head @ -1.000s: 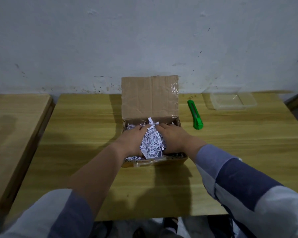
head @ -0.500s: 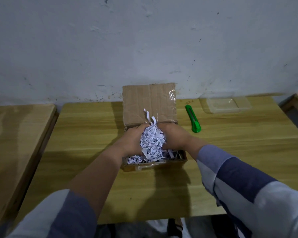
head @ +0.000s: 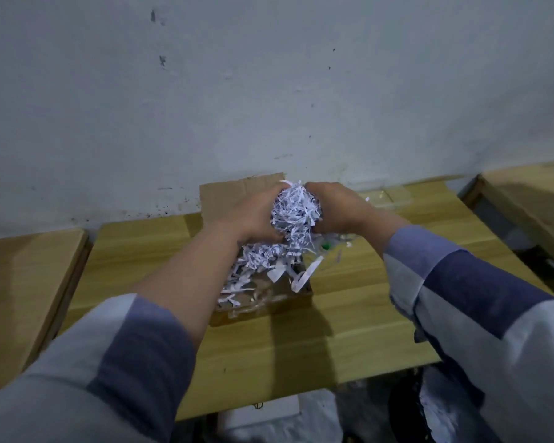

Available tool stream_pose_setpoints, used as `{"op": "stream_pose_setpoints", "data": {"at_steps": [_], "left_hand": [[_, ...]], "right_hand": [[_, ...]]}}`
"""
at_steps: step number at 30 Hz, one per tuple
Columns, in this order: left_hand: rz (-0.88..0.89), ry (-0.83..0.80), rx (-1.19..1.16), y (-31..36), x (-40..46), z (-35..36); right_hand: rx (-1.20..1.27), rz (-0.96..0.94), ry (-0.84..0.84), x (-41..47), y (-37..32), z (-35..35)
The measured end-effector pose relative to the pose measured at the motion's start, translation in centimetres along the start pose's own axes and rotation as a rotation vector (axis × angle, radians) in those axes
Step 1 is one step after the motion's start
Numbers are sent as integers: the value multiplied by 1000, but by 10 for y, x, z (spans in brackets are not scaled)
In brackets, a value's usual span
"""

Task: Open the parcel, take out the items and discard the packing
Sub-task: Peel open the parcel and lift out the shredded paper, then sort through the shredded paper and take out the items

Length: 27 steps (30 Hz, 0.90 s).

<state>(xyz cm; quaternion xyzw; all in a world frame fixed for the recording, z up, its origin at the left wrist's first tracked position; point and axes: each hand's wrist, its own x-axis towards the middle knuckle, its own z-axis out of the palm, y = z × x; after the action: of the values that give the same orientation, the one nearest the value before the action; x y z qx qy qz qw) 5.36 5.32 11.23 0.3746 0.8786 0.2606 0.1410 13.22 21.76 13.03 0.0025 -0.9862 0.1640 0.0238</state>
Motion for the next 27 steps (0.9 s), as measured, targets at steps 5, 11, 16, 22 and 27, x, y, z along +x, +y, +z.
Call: {"op": "stream_pose_setpoints", "data": {"at_steps": [5,11,16,22,27], "left_hand": [[76,-13,18,63,36,25],[96,-37,17,130,70,95],[32,-95,-46,150,78,167],[-92,-158,-51,142,67,232],[-165,-116,-112,134,64,253]], "right_hand": [[-35,90,32,-36,58,-38],[-40,148,-32,-86,137,-55],[17,142,-165,-122,186,-36],[195,182,-238,-148,230,23],[463,269,-166,-157,243,47]]}}
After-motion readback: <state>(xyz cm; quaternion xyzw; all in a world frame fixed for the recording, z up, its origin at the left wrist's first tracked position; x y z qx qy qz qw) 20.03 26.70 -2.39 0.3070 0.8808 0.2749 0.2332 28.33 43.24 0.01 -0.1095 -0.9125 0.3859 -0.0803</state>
